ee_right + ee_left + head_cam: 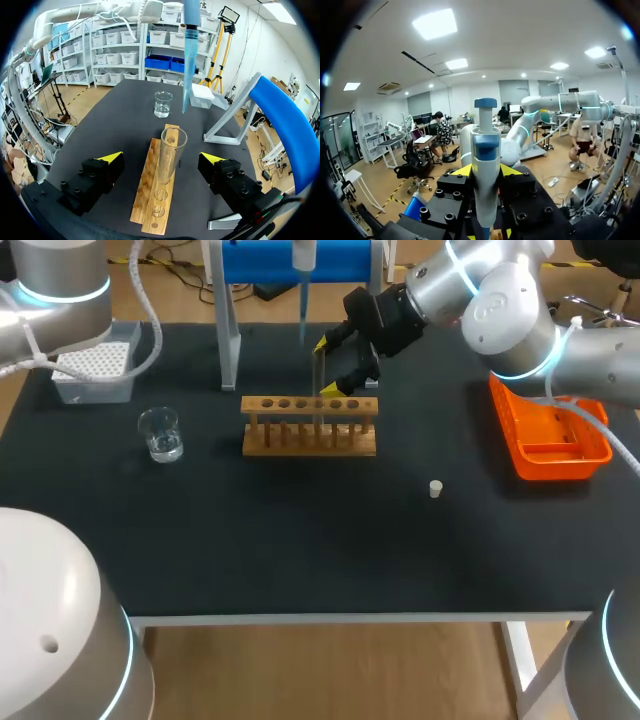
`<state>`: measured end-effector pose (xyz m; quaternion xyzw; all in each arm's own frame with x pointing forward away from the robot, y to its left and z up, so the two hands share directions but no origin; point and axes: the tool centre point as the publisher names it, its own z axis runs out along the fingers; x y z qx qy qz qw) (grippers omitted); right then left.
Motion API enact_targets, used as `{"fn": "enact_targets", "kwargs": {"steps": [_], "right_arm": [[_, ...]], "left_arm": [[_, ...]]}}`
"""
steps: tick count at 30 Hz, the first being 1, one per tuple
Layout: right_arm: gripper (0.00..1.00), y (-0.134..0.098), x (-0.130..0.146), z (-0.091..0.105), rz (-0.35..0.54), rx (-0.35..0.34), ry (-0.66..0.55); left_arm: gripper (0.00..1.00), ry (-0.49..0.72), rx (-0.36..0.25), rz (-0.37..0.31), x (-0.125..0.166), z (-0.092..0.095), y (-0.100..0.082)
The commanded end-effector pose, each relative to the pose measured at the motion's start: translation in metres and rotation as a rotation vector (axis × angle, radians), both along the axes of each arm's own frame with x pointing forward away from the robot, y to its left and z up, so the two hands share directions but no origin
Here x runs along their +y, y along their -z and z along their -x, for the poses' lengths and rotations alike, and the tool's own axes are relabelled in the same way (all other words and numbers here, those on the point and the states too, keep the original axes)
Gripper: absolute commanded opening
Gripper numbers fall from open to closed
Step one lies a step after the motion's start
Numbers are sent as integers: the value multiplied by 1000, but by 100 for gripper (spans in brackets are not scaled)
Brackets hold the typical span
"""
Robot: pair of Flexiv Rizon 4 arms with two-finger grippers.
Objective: Invert the test tube, pick up the pipette, mount the tip to pipette, aspirate from beaker and dispense into the tube, eject the tip, return the pipette, and cap with the stopper.
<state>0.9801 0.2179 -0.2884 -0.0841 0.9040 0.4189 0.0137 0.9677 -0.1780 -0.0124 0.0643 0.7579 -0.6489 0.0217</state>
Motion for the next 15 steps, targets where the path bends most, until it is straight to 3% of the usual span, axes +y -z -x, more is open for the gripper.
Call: {"fn": "enact_targets", "kwargs": {"steps": [1, 15], "right_arm": [[100, 0, -1, 0, 1, 1, -2], [100, 0, -1, 0, 1, 1, -2]], "left_arm": [[0, 28, 5, 1, -8, -12, -1], [0, 35, 30, -3, -16, -13, -6]]}}
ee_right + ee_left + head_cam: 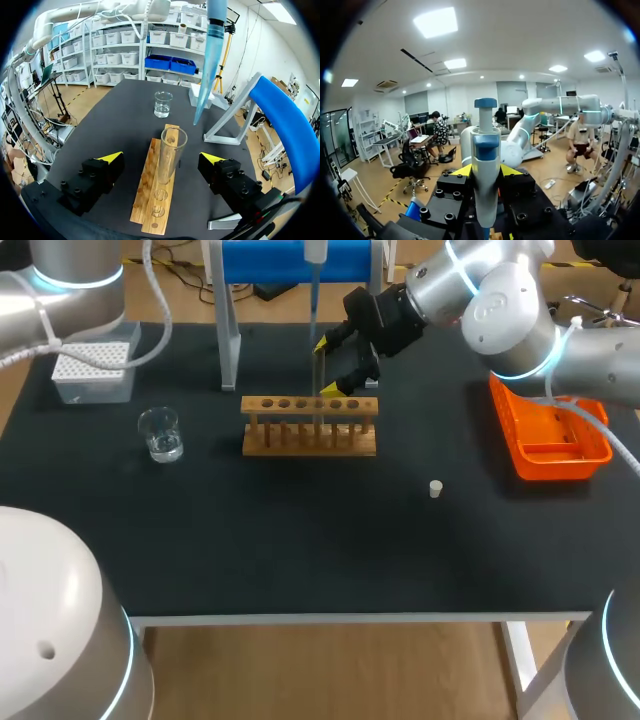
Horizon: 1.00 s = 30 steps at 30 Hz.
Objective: Invert the test tube, pick up the pipette, mount the tip to pipette, aspirate from beaker and dispense into the tube, eject the tip, return the pipette, and cap with the stopper.
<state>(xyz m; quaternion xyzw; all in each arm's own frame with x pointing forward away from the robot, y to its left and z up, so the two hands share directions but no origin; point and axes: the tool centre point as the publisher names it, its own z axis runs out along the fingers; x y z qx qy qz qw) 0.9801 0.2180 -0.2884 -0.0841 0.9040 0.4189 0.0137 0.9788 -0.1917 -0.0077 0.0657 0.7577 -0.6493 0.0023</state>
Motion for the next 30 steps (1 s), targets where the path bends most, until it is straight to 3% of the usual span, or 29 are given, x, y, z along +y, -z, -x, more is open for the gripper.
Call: {"fn": "enact_targets", "kwargs": {"steps": [1, 30], "right_arm": [[100, 0, -1, 0, 1, 1, -2], [100, 0, -1, 0, 1, 1, -2]], "left_arm": [[0, 7, 6, -2, -2, -2, -1], [0, 12, 43, 13, -2, 5, 14]]}}
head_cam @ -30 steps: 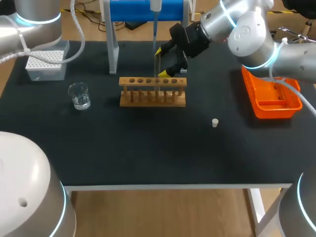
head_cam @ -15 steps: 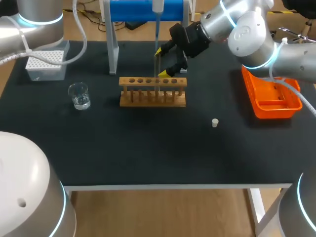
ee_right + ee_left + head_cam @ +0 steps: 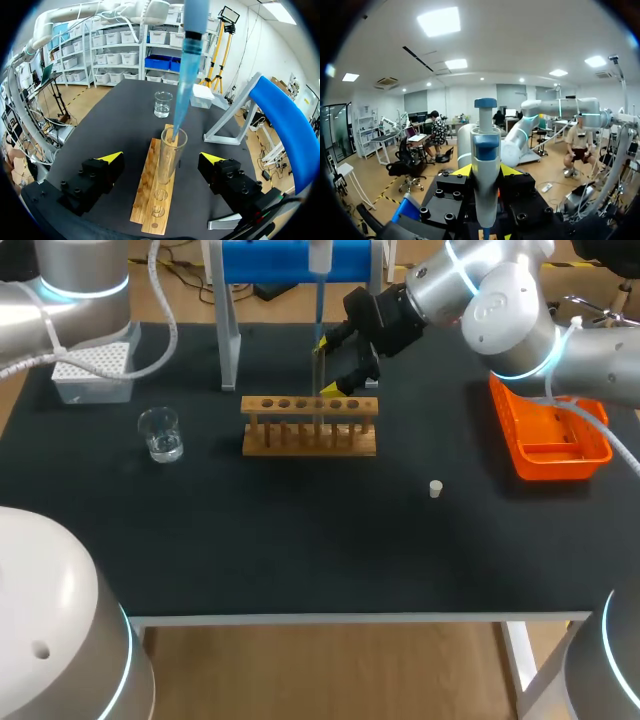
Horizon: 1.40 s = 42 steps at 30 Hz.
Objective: Invert the test tube, pick up the pipette, mount the tip to pipette, aspirate from beaker and dispense into the tube, eject the tip, return the pipette, and cap with the stopper.
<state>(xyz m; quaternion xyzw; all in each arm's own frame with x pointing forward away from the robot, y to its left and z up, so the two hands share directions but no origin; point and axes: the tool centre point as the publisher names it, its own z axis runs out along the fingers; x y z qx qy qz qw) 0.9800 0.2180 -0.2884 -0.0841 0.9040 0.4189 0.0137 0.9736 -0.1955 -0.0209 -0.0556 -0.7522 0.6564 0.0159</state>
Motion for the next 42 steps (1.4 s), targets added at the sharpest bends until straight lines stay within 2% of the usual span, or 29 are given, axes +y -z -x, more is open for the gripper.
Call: {"fn": "enact_targets", "kwargs": {"steps": [1, 9, 29, 42], "right_arm": [[100, 0, -1, 0, 1, 1, -2], [100, 0, -1, 0, 1, 1, -2], [100, 0, -1, 0, 1, 1, -2], [100, 0, -1, 0, 1, 1, -2]], "left_arm": [[0, 0, 0, -11, 3, -1, 1], [0, -6, 1, -44, 5, -3, 4], [0, -6, -37, -11, 0, -16, 0], [0, 12, -34, -9, -8, -11, -1]]}}
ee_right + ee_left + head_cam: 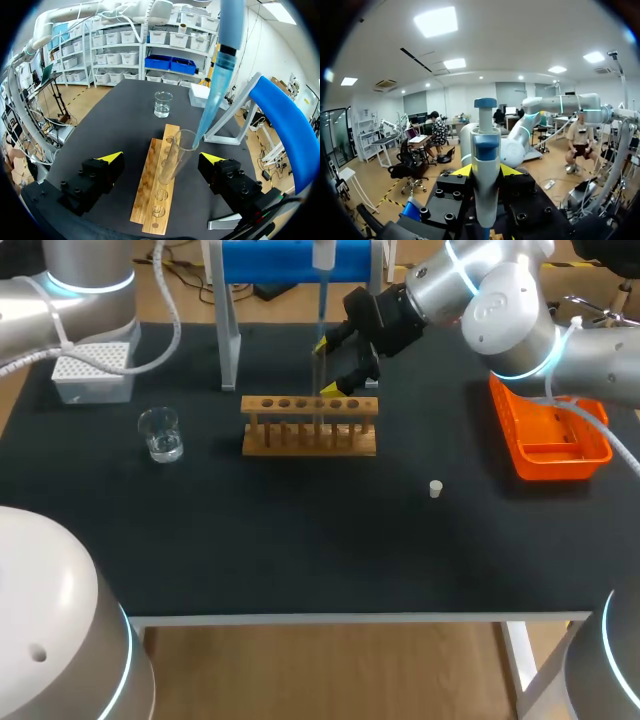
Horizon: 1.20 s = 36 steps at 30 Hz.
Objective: Invert the test tube, pick up the pipette, mount the tip to pipette, aspirate from beaker and dispense into the tube, eject the tip, return the pipette, and cap with the stopper.
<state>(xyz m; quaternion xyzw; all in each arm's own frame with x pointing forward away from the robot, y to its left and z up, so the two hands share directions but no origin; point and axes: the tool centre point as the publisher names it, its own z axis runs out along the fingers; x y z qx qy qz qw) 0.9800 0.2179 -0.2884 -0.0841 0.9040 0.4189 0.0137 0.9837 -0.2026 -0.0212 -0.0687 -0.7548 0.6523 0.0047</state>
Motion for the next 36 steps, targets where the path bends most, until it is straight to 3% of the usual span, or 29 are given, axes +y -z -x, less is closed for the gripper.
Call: {"fn": "enact_targets", "kwargs": {"steps": [1, 21, 36], "right_arm": [[100, 0, -1, 0, 1, 1, -2], [100, 0, -1, 0, 1, 1, -2], [100, 0, -1, 0, 1, 1, -2]], "left_arm": [[0, 8, 1, -1, -2, 1, -1], [0, -17, 19, -6, -1, 25, 1], [0, -26, -6, 13, 5, 14, 11]]}}
